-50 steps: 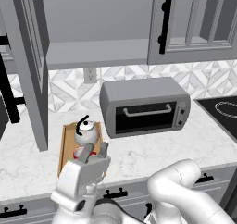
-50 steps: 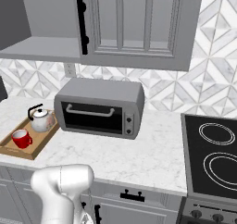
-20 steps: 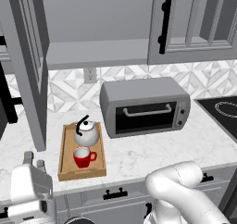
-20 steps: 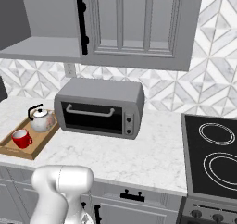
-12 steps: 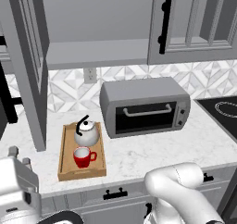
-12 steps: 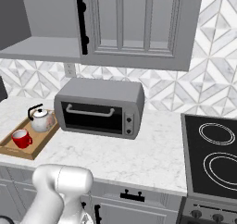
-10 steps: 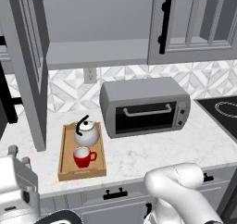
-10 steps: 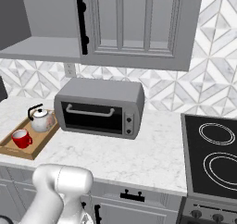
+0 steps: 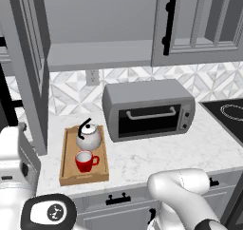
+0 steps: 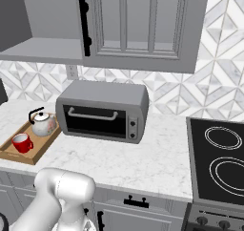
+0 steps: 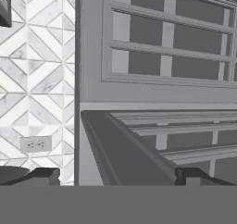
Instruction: Pick the kettle from the counter and place it on the tray. Then pick the mug from the cabinet and place it on the tray. Then close the cabinet doors.
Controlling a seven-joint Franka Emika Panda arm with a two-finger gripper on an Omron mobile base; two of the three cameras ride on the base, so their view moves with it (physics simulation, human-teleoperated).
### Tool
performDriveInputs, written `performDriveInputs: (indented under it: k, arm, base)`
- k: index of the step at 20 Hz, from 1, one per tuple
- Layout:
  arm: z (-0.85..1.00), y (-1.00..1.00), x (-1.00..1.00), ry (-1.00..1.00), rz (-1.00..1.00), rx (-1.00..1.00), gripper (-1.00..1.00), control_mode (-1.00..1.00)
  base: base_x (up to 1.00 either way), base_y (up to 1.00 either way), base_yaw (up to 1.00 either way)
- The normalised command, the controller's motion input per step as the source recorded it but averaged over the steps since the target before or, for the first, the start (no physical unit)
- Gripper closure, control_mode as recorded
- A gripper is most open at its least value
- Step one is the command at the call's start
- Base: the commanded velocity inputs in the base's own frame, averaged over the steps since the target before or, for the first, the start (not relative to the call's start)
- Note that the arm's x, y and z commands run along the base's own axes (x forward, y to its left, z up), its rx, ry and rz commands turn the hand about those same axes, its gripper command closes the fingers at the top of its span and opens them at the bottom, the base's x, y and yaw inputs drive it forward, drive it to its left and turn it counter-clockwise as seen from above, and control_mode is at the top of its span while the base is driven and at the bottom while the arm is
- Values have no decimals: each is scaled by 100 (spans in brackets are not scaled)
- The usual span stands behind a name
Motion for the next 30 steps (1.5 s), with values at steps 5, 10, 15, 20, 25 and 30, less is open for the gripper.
performDriveInputs:
  k: [5,10,15,20,25,30]
  arm:
    - [14,-60,9,4,-11,11,-100,-100]
    - [1,-76,17,3,-8,17,-100,-100]
    - [2,-81,47,3,-1,19,-100,-100]
    - [9,-76,63,2,0,20,-100,-100]
    - [9,-73,68,0,0,21,-100,-100]
    - [20,-65,75,0,0,21,-100,-100]
  base:
    - [0,0,0]
    - [0,0,0]
    - [0,0,0]
    - [0,0,0]
    - [0,0,0]
    - [0,0,0]
